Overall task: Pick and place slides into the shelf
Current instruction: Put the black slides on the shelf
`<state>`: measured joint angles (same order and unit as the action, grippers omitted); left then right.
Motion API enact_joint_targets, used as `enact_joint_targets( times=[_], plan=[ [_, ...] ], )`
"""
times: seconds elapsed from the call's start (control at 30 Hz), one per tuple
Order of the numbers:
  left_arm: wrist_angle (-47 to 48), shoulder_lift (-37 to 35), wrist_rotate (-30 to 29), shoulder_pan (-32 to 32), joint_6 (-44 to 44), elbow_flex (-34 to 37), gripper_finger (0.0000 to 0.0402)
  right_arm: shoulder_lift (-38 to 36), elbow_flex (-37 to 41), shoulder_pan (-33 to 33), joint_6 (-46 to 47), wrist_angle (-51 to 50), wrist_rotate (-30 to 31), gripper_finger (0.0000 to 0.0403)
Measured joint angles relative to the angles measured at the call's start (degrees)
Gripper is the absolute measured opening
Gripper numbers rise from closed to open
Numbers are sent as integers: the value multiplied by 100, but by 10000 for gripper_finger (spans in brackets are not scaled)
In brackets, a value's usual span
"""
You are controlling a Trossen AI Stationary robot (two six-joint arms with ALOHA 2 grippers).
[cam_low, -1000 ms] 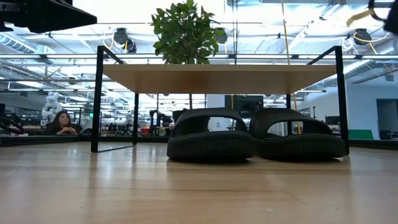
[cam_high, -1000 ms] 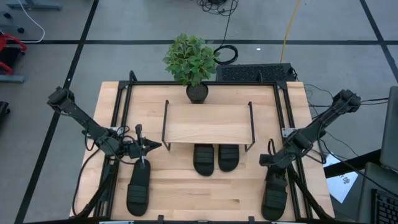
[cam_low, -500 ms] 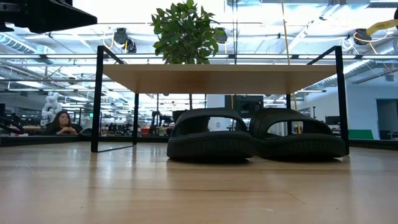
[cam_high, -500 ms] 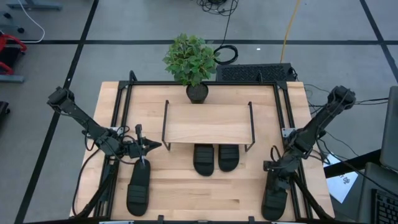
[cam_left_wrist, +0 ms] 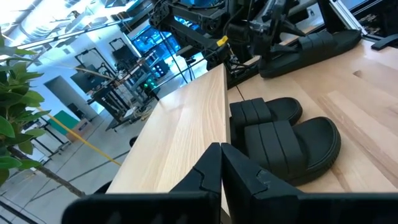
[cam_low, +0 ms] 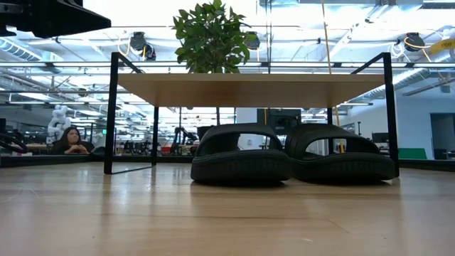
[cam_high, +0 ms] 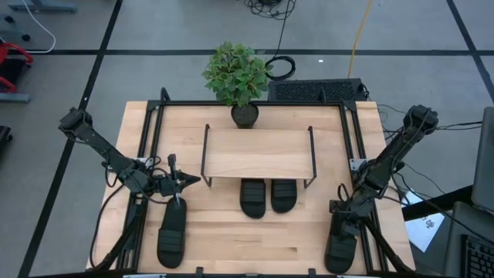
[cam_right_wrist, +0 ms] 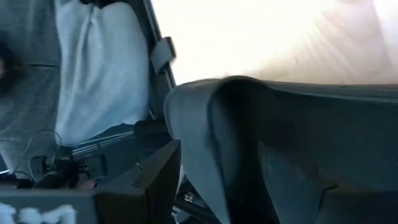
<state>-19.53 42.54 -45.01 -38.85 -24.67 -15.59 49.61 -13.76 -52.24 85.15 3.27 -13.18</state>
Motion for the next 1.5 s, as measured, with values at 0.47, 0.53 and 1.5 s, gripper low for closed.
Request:
enact_joint_targets(
  times=[0.47,0.53,1.5],
  plan=[
    [2,-2,-2,0,2,0,11,1079,-2,-270,-166,1239,191,208],
    [2,0,-2,-2,2,0,10,1278,-2,-265,-183,1632,255,208],
    [4,-1,-2,-1,4,0,14,1837,-292,-115,-974,1712,-530,5]
  ],
)
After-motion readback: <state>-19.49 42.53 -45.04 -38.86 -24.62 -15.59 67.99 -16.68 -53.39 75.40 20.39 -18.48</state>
